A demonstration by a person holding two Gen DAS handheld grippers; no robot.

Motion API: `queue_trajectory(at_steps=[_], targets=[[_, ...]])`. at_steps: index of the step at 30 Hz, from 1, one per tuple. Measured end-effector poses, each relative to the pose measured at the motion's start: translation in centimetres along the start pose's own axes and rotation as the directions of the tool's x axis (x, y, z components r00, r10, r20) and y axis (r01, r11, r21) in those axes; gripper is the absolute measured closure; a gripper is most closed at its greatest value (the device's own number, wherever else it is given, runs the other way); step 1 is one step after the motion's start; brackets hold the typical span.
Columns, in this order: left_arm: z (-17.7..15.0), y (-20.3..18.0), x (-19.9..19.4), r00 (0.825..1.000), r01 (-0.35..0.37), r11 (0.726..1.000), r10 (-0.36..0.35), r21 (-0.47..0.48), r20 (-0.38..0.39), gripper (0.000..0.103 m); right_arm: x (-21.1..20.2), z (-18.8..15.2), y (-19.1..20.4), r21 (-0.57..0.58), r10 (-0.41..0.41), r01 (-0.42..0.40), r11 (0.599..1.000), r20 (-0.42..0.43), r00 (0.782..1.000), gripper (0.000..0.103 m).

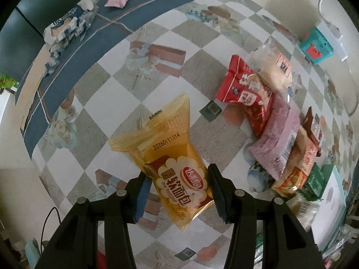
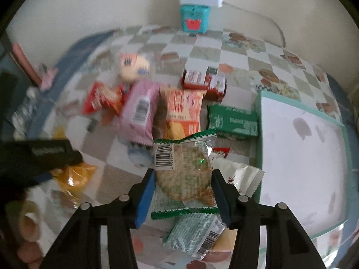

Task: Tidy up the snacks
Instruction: 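Carry both packs over the white tray and open both grippers to drop them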

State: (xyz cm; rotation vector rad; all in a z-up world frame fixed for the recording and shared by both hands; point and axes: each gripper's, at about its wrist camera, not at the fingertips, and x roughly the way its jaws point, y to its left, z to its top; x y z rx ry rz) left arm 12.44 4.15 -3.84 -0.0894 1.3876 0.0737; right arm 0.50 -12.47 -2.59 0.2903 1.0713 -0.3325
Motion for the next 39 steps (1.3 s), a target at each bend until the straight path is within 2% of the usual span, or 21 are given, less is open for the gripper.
queue_trajectory(at_steps=[4, 8, 10, 12, 14, 19, 23, 26, 29, 35, 36, 37, 38, 39], targets=[[-0.3, -0.2, -2.1, 0.999, 0.011, 1.0, -0.012, 0.021, 0.044, 0.051, -1.5, 0.4, -1.9, 0.054, -0.004, 0.003, 0.999, 0.036, 0.999, 0.05], [-1.2, -1.7, -3.6, 0.996, 0.034, 0.997, -0.04, 0.076, 0.076, 0.051, -2.0, 0.4, -6.7, 0.188, -0.063, 0.056, 0.981, 0.029, 0.998, 0.05], [-2.1, -3.1, -4.1, 0.994, 0.035, 0.993, -0.046, 0.116, 0.094, 0.051, -2.1, 0.2, -9.5, 0.26, -0.104, 0.096, 0.961, 0.015, 0.995, 0.05], [-3.1, -4.9, -4.6, 0.992, 0.038, 0.985, -0.059, 0.17, 0.115, 0.051, -2.0, -0.2, -13.0, 0.335, -0.179, 0.174, 0.926, -0.017, 0.984, 0.05], [-4.5, -6.9, -5.4, 0.988, 0.052, 0.971, -0.084, 0.235, 0.129, 0.051, -2.0, -0.6, -16.0, 0.398, -0.214, 0.213, 0.893, -0.041, 0.976, 0.05], [-8.2, -13.5, -6.5, 0.977, 0.099, 0.904, -0.167, 0.415, 0.13, 0.051, -2.3, -2.0, -22.9, 0.528, -0.272, 0.277, 0.803, -0.088, 0.958, 0.05], [-10.9, -18.8, -6.9, 0.964, 0.14, 0.831, -0.239, 0.538, 0.119, 0.051, -2.2, -2.4, -26.1, 0.593, -0.269, 0.269, 0.759, -0.092, 0.959, 0.05], [-12.3, -22.4, -6.2, 0.959, 0.141, 0.783, -0.26, 0.606, 0.112, 0.051, -1.7, -2.2, -27.8, 0.624, -0.262, 0.262, 0.736, -0.094, 0.961, 0.05], [-13.0, -25.1, -5.6, 0.953, 0.175, 0.755, -0.29, 0.632, 0.084, 0.051, -1.1, -1.8, -28.8, 0.642, -0.268, 0.265, 0.719, -0.095, 0.959, 0.05], [-13.1, -29.0, -4.5, 0.944, 0.198, 0.722, -0.322, 0.663, 0.069, 0.051, 0.6, -0.9, -29.9, 0.66, -0.267, 0.263, 0.703, -0.098, 0.959, 0.048], [-13.0, -29.3, -4.3, 0.942, 0.198, 0.718, -0.328, 0.667, 0.073, 0.05, 0.7, -0.7, -30.1, 0.661, -0.273, 0.268, 0.701, -0.098, 0.957, 0.048], [-12.9, -29.5, -4.3, 0.938, 0.202, 0.713, -0.338, 0.671, 0.077, 0.041, 0.8, -0.7, -30.1, 0.66, -0.277, 0.27, 0.701, -0.097, 0.956, 0.048], [-12.7, -29.6, -4.4, 0.934, 0.211, 0.71, -0.35, 0.672, 0.076, 0.024, 0.9, -0.6, -30.1, 0.655, -0.284, 0.275, 0.704, -0.095, 0.954, 0.047], [-12.6, -29.6, -4.4, 0.931, 0.22, 0.71, -0.357, 0.669, 0.073, 0.016, 0.8, -0.5, -30.0, 0.653, -0.29, 0.277, 0.705, -0.091, 0.953, 0.043]])
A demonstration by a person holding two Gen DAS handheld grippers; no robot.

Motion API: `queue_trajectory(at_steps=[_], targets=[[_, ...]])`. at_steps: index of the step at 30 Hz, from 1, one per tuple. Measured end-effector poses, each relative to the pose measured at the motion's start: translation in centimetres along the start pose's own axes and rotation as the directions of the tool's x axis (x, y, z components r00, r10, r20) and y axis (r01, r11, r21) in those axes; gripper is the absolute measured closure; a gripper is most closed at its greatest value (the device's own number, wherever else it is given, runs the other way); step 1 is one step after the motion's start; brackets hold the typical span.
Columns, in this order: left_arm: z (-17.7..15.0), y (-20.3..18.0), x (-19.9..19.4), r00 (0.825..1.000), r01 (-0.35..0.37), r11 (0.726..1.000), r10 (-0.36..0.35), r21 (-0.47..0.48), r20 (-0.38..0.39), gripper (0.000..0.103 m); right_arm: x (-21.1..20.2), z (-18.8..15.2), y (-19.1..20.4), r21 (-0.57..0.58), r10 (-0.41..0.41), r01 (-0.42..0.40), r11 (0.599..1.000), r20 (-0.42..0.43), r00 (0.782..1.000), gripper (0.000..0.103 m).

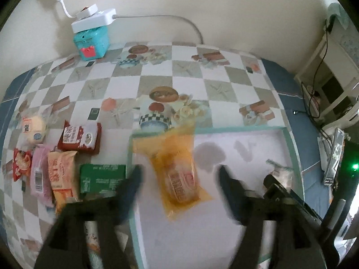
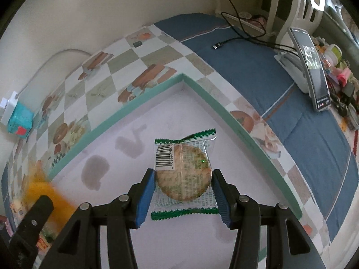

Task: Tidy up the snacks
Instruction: 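Carry both packs over the white tray and open both grippers to drop them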

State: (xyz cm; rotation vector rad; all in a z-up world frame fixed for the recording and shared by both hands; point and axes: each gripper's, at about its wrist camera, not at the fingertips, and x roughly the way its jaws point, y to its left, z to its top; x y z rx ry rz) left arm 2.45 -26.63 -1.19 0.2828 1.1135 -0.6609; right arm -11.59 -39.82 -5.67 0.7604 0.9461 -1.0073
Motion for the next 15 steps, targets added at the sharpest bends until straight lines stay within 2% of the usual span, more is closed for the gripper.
queue_trajectory(at_steps=[1, 2, 3, 4, 8, 10, 15], targets=[[0.1, 0.2, -0.1, 1.0, 0.007, 1.0, -0.007, -0.01, 0.003, 0.011, 0.0, 0.1, 0.0, -0.002, -0.001, 0.001, 1.0, 0.005, 1.0, 0.039], [0.1, 0.4, -0.3, 1.0, 0.015, 1.0, -0.015, -0.02, 0.002, 0.011, -0.1, 0.1, 0.1, -0.002, -0.002, 0.002, 1.0, 0.011, 1.0, 0.028], [0.2, 0.6, -0.3, 1.0, 0.017, 1.0, -0.017, -0.025, -0.001, 0.011, -0.3, 0.1, 0.0, 0.0, -0.002, 0.002, 1.0, 0.014, 1.0, 0.026], [0.2, 1.0, -0.5, 0.999, 0.049, 0.998, -0.048, -0.028, 0.012, 0.011, -0.5, 0.1, 0.0, 0.001, -0.003, 0.003, 1.0, 0.013, 1.0, 0.026], [-0.1, 3.5, -1.8, 0.999, 0.024, 0.996, -0.022, -0.091, 0.025, 0.009, -1.9, -0.9, 0.2, -0.014, -0.011, 0.011, 1.0, 0.026, 1.0, 0.026], [-0.6, 5.1, -2.5, 1.0, 0.002, 0.992, 0.001, -0.127, 0.025, 0.009, -2.6, -1.6, 0.5, -0.03, -0.004, 0.005, 1.0, 0.028, 1.0, 0.026], [-2.6, 8.8, -4.3, 0.992, -0.113, 0.98, 0.121, -0.166, 0.039, 0.009, -4.2, -4.4, 2.4, -0.089, 0.025, -0.024, 0.996, 0.009, 1.0, 0.026]])
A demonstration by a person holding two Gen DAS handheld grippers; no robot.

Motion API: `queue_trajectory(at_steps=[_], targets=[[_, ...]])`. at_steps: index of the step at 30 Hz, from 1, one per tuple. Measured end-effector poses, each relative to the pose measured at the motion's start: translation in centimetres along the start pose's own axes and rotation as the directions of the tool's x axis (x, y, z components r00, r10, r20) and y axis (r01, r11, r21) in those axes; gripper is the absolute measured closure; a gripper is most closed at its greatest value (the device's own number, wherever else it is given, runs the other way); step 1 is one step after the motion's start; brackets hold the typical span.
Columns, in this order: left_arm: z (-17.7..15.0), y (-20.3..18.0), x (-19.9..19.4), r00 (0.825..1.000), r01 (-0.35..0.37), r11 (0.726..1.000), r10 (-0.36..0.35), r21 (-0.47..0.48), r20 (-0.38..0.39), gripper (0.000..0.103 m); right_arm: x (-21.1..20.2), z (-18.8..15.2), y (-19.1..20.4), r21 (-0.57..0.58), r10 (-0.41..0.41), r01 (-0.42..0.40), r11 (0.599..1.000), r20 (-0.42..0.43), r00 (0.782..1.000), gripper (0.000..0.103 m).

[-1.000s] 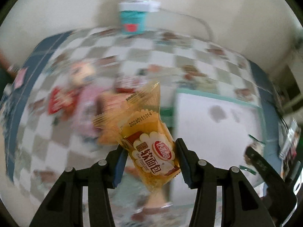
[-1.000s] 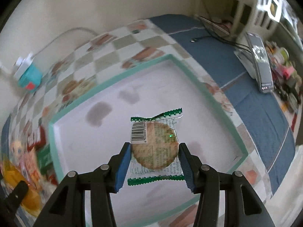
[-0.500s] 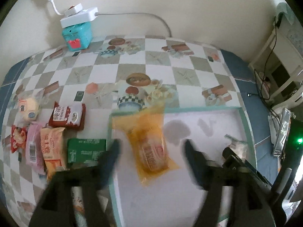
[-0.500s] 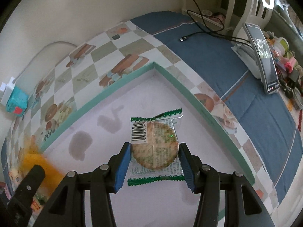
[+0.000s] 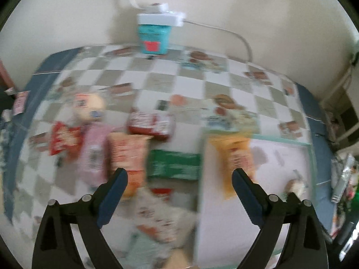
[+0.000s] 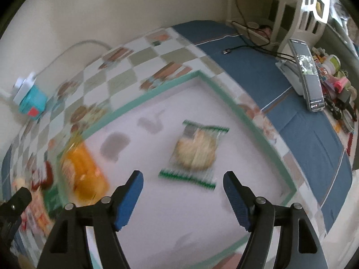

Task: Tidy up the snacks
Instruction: 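Carry both packs over the white tray and open both grippers to drop them, then move both tools back toward the snack pile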

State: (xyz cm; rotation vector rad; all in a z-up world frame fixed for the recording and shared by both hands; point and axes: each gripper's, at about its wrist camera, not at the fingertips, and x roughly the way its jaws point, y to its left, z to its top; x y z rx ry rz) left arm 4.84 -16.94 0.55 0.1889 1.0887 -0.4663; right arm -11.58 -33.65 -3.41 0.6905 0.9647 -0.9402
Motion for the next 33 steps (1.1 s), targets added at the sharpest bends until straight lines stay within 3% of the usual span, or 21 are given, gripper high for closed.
queue_trajectory(at_steps=[5, 11, 15, 24, 33], targets=[[-1.6, 4.0, -0.5, 0.993, -0.113, 0.993, 0.112, -0.042, -0.026, 0.009, -2.1, -2.6, 2.8, -0.078, 0.021, -0.02, 0.997, 0.016, 1.0, 0.026], [-4.2, 8.9, 0.9, 0.971, -0.195, 0.972, 0.174, -0.129, -0.162, 0.009, -3.9, -6.2, 5.9, -0.186, 0.044, -0.041, 0.982, 0.013, 0.999, 0.026], [-5.6, 11.4, 0.5, 0.97, -0.201, 0.963, 0.17, -0.178, -0.176, 0.009, -4.9, -8.2, 6.6, -0.221, 0.074, -0.072, 0.973, -0.001, 0.997, 0.026], [-9.2, 12.6, 0.8, 0.962, -0.181, 0.968, 0.138, -0.173, -0.236, 0.009, -5.3, -11.6, 6.8, -0.248, 0.101, -0.12, 0.961, -0.086, 0.991, 0.025], [-9.7, 11.5, 1.9, 0.956, -0.115, 0.984, 0.073, -0.135, -0.284, 0.009, -4.1, -11.7, 7.2, -0.262, 0.086, -0.122, 0.957, -0.147, 0.985, 0.025]])
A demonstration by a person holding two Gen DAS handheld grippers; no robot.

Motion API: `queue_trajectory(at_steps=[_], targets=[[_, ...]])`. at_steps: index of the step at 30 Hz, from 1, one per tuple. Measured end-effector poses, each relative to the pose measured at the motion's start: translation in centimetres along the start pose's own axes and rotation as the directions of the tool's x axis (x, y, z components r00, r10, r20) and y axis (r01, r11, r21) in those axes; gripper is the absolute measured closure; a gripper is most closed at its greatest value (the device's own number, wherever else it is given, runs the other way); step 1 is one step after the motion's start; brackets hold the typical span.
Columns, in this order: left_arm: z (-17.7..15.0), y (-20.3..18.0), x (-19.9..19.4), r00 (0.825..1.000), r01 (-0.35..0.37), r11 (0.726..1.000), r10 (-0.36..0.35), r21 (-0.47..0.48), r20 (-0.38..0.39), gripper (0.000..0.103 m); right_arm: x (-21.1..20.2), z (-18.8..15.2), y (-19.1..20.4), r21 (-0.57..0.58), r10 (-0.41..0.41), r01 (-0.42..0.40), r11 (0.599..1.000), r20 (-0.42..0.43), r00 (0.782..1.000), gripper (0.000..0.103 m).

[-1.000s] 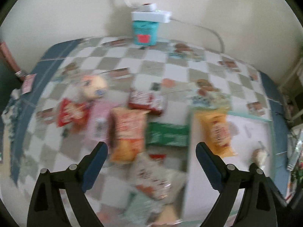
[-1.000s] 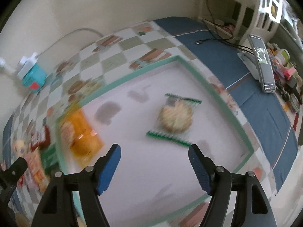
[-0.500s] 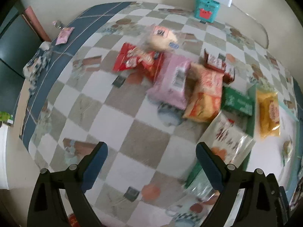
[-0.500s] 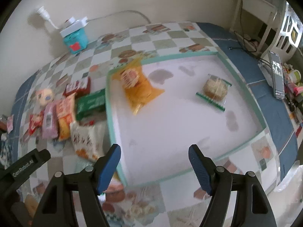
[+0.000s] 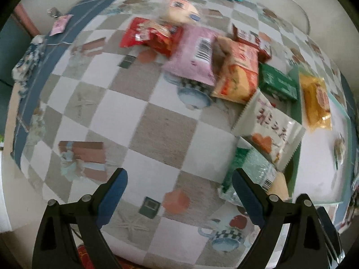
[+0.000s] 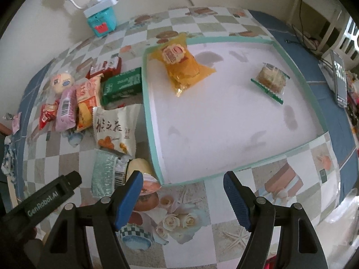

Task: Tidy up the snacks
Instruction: 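Move both tools back toward the snack pile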

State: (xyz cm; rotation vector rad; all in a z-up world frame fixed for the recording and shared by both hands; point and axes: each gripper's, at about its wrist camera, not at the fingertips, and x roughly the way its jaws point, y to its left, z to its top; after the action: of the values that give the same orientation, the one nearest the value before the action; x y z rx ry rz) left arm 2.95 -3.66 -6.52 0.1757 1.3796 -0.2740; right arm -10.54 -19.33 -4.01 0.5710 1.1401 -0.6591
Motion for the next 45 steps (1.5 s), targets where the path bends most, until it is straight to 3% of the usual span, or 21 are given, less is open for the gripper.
queue_trajectory(at_steps=[6, 11, 17, 24, 35, 45], targets=[[0.2, -2.6, 0.9, 0.998, 0.061, 0.995, -0.059, 0.078, -0.022, 0.009, 0.2, 0.8, -1.5, 0.059, -0.031, 0.031, 0.998, -0.008, 0.999, 0.025], [0.6, -3.3, 1.7, 0.988, 0.142, 0.988, -0.138, 0.055, -0.067, 0.009, 0.1, 1.2, -3.6, 0.144, -0.058, 0.059, 0.988, -0.009, 0.998, 0.025], [0.7, -3.9, 2.1, 0.986, 0.159, 0.983, -0.153, 0.093, -0.071, 0.009, -0.1, 1.5, -4.7, 0.183, -0.073, 0.072, 0.98, 0.001, 0.997, 0.025], [0.0, -6.3, 2.7, 0.989, 0.134, 0.979, -0.121, 0.155, -0.089, 0.009, 0.0, 1.4, -4.5, 0.177, -0.078, 0.078, 0.981, -0.004, 0.997, 0.024], [1.2, -2.7, 3.3, 0.996, 0.044, 0.999, -0.043, 0.016, -0.076, 0.009, 0.1, 1.3, -3.3, 0.117, -0.06, 0.059, 0.991, 0.006, 0.998, 0.024], [2.4, 2.0, 4.5, 0.992, 0.054, 0.98, -0.075, -0.192, -0.106, 0.009, 0.1, 0.6, -0.5, -0.008, -0.005, 0.005, 1.0, 0.008, 1.0, 0.024]])
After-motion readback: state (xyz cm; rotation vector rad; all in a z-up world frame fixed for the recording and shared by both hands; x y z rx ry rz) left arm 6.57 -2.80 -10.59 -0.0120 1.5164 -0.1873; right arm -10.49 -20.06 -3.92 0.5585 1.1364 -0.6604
